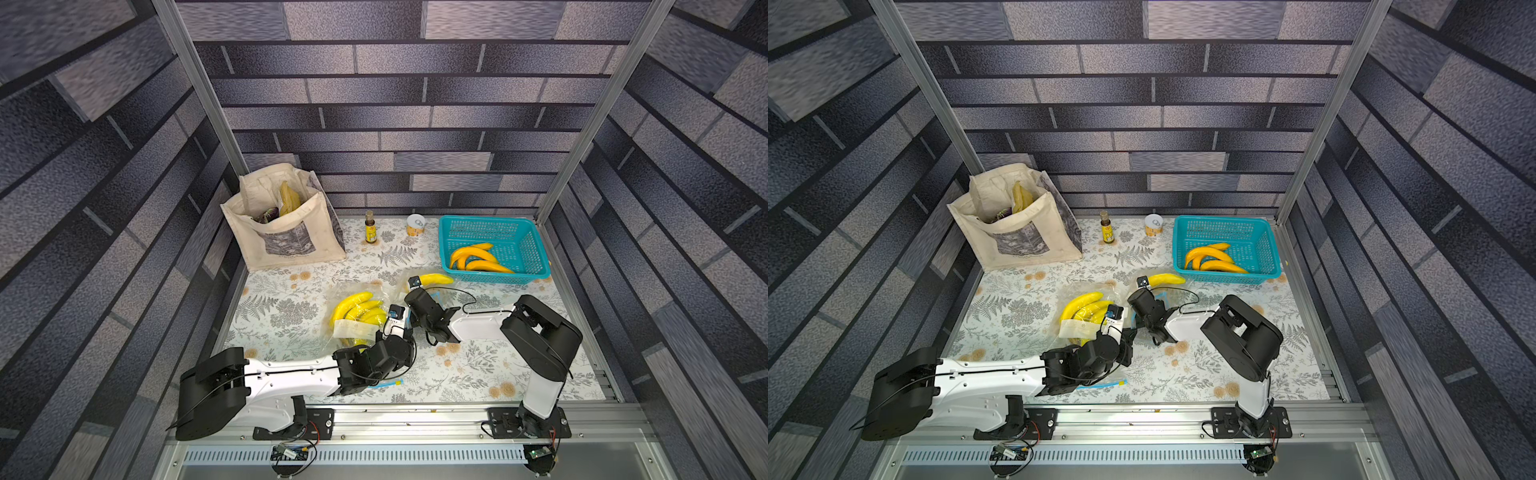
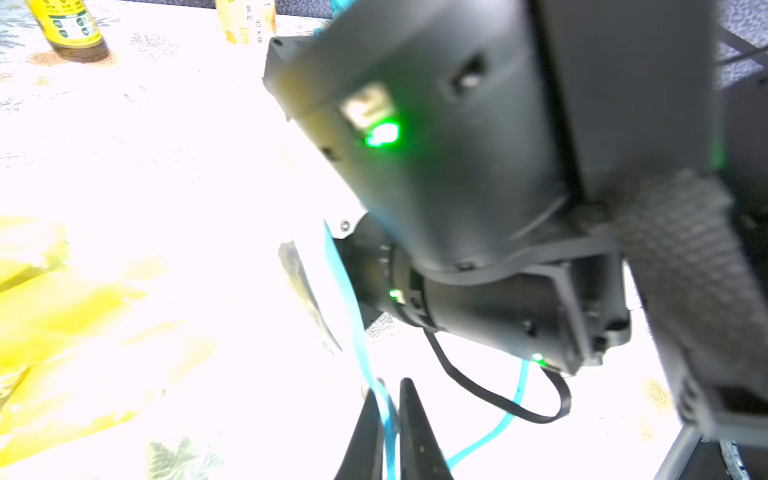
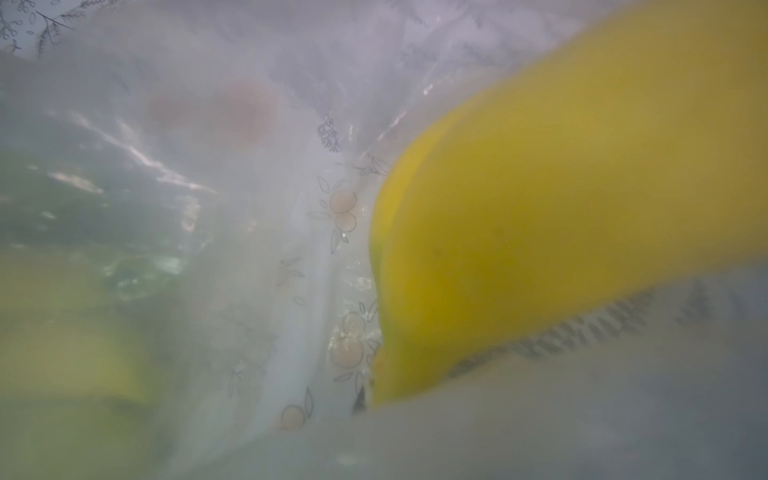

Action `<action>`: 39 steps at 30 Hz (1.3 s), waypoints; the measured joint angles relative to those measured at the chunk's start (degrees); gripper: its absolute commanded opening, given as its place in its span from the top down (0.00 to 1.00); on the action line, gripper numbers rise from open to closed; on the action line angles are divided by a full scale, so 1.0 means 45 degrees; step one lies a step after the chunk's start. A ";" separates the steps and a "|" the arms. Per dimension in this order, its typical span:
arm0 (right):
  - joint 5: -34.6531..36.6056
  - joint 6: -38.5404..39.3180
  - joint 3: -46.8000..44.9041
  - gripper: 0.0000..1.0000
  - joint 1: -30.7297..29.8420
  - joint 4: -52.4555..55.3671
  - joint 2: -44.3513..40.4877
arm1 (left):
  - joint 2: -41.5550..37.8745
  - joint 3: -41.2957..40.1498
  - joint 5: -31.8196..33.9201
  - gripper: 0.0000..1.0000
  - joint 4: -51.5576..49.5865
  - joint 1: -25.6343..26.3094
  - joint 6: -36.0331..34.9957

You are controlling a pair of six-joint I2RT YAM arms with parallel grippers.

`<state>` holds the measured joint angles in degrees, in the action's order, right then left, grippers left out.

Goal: Open the zip-top bag and take out the banana
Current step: Pick up the banana from the zipper food storage bag.

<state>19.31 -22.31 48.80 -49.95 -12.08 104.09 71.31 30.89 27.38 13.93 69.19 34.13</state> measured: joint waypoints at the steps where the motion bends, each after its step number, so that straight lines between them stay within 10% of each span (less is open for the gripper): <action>1: -0.0165 0.0175 -0.0112 1.00 0.0024 0.0058 -0.0160 | -0.0053 0.0000 -0.0010 0.87 -0.0053 -0.0063 0.0053; 7: -0.1967 0.1039 -0.0413 1.00 0.0049 0.1088 -0.1438 | -0.0151 0.0000 0.0189 0.76 -0.0811 -0.0355 0.0393; 12: -0.3959 0.1520 -0.0971 1.00 0.0044 0.2657 -0.3254 | -0.0447 -0.0005 0.0243 0.48 -0.1146 -0.0568 0.0529; 20: -0.6620 0.2123 -0.2268 1.00 0.0044 0.5217 -0.6552 | -0.2977 -0.0189 -0.0126 0.39 -0.1802 -0.1438 0.0121; 24: -0.7339 0.2273 -0.2409 1.00 0.0049 0.6120 -0.8728 | -0.3944 -0.0272 -0.1195 0.11 -0.1977 -0.2433 -0.0092; 39: -0.9462 0.2492 -0.2511 1.00 0.0044 0.6732 -1.0632 | -0.4041 -0.0860 -0.7878 0.00 -0.1467 -0.7082 -0.1064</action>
<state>-23.27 -11.09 37.50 -49.76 18.22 56.25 53.12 27.03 -8.08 7.33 37.32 29.34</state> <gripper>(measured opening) 0.149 0.999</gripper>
